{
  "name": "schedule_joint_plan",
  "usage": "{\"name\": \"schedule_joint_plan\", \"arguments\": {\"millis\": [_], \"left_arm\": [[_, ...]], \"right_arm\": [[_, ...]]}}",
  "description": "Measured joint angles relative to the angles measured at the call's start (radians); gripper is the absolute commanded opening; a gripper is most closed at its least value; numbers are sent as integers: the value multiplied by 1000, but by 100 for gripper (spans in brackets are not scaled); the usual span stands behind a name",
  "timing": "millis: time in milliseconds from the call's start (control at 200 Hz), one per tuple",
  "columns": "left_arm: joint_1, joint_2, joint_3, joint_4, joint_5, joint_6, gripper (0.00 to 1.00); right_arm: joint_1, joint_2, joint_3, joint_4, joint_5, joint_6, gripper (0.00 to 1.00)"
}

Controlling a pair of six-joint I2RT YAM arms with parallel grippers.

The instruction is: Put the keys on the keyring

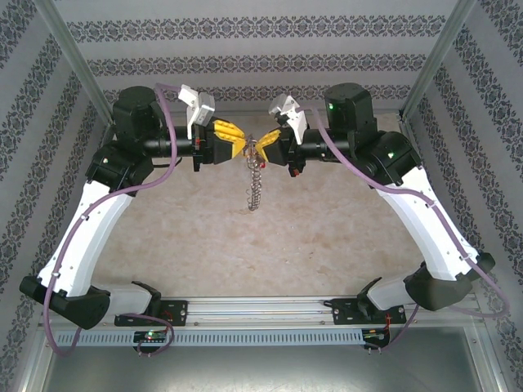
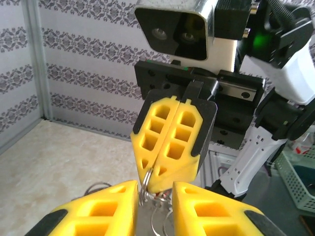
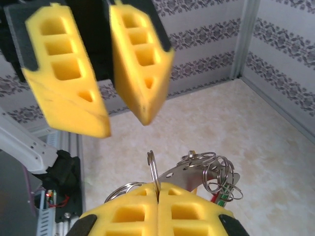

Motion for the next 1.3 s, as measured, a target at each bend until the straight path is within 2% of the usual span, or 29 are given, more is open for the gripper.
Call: {"name": "schedule_joint_plan", "arguments": {"millis": [260, 680, 1299], "left_arm": [[-8, 7, 12, -137, -55, 106, 24], [-27, 23, 25, -188, -72, 161, 25], [-53, 48, 39, -199, -78, 170, 24]], "right_arm": [[36, 68, 116, -142, 90, -93, 0], [59, 180, 309, -332, 133, -212, 0], [84, 215, 359, -391, 142, -243, 0]]}}
